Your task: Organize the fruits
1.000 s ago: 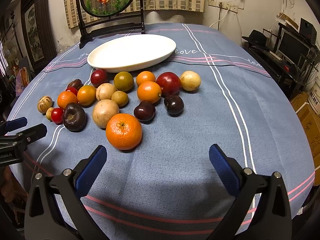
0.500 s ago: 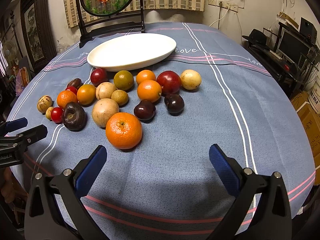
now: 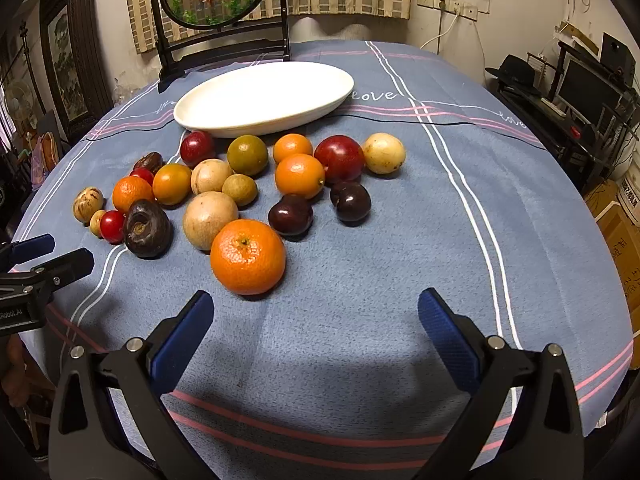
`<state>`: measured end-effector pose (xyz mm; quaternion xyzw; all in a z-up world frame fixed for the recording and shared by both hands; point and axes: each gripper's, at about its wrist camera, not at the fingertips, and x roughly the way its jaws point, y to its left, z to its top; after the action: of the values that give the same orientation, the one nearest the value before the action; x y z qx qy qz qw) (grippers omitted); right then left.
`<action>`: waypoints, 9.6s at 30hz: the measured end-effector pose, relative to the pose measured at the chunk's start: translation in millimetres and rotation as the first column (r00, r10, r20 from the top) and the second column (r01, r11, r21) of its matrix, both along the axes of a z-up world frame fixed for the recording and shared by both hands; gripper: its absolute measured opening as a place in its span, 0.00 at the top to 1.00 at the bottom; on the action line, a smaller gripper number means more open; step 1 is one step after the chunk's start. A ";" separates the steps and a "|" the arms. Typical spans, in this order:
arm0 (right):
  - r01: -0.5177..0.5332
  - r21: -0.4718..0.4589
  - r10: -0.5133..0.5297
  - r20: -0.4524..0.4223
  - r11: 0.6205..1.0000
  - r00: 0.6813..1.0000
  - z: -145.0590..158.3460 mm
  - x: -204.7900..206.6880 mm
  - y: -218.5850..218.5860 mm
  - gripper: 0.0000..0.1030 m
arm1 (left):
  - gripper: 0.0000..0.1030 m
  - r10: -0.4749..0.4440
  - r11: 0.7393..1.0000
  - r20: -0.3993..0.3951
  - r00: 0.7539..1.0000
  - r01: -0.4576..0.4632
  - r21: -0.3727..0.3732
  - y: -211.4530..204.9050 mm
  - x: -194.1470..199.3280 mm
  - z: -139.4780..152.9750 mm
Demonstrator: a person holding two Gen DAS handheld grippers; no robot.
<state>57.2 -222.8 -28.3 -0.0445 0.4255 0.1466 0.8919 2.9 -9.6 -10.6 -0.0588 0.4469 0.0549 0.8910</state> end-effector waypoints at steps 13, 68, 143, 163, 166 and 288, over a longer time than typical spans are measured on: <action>-0.008 -0.011 0.008 -0.003 1.000 1.000 -0.2 1.6 4.8 0.01 | 0.02 -0.002 1.000 0.003 1.000 0.002 0.004 1.6 -0.2 -1.8; -0.146 -0.084 0.137 -0.103 0.986 0.985 8.9 263.9 85.7 0.56 | 0.47 -0.034 0.999 -0.062 0.997 0.034 0.012 33.3 284.8 7.3; -0.057 -0.049 0.056 -0.039 0.997 0.998 -12.1 89.1 -1.6 0.73 | 0.02 -0.043 0.999 -0.099 0.994 0.044 0.004 42.0 31.8 -36.5; -0.082 0.060 0.085 -0.038 0.995 0.996 -3.8 55.6 -24.9 0.73 | 0.02 -0.125 0.992 -0.109 0.986 0.127 0.010 56.1 39.0 -29.5; -0.096 0.059 0.098 -0.035 0.994 0.995 -2.8 53.0 -20.1 0.73 | 0.02 -0.137 0.991 -0.103 0.985 0.136 -0.014 61.0 40.4 -29.2; -0.186 0.021 0.187 -0.083 0.982 0.979 -13.6 70.4 29.4 0.54 | 0.04 -0.139 0.990 -0.029 0.990 0.139 0.007 32.6 54.5 -19.2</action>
<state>127.5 -193.4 -41.9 -0.0721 0.4557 0.2341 0.8558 57.3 23.0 -29.9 -0.0228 0.4625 -0.0044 0.8863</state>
